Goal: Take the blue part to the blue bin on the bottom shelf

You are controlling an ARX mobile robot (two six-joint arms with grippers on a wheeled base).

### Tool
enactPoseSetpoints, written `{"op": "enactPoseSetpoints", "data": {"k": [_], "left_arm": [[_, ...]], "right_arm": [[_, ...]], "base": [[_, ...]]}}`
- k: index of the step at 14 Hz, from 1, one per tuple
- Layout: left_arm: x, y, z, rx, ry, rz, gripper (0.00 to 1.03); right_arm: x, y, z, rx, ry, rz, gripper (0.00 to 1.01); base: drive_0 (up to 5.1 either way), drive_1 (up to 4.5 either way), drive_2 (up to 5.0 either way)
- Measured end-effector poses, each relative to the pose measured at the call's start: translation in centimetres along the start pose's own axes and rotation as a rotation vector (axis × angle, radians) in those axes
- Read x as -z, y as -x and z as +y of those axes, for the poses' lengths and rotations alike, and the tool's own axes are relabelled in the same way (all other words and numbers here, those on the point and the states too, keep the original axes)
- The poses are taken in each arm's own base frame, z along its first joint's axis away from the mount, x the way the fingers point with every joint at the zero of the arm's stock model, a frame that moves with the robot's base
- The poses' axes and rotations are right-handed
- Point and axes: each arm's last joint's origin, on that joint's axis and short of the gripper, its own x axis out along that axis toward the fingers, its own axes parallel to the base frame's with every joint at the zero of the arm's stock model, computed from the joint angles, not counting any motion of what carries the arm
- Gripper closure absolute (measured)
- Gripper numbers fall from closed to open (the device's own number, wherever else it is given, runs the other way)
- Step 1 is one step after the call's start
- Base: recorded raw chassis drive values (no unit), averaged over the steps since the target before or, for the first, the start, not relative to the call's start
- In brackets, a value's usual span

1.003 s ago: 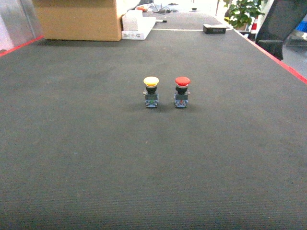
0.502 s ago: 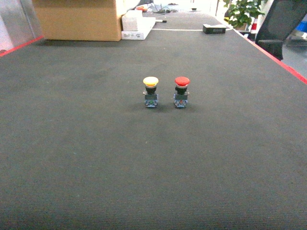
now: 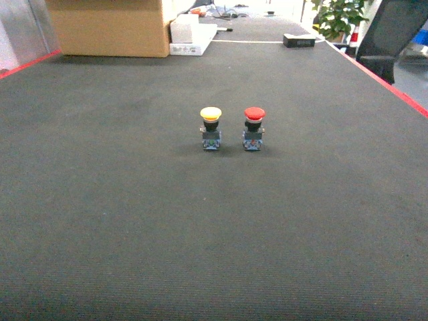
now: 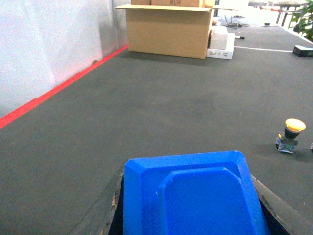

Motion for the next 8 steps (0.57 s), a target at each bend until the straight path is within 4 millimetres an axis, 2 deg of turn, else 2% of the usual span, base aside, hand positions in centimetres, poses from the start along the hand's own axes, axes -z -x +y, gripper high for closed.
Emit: {"op": "enactPoseSetpoints", "data": {"k": [8], "left_arm": [[0.0, 0.0, 0.0, -0.001, -0.001, 0.0, 0.58]], "right_arm": [[0.0, 0.0, 0.0, 0.0, 0.0, 0.0, 0.03]], "base": [[0.0, 0.0, 0.0]]}}
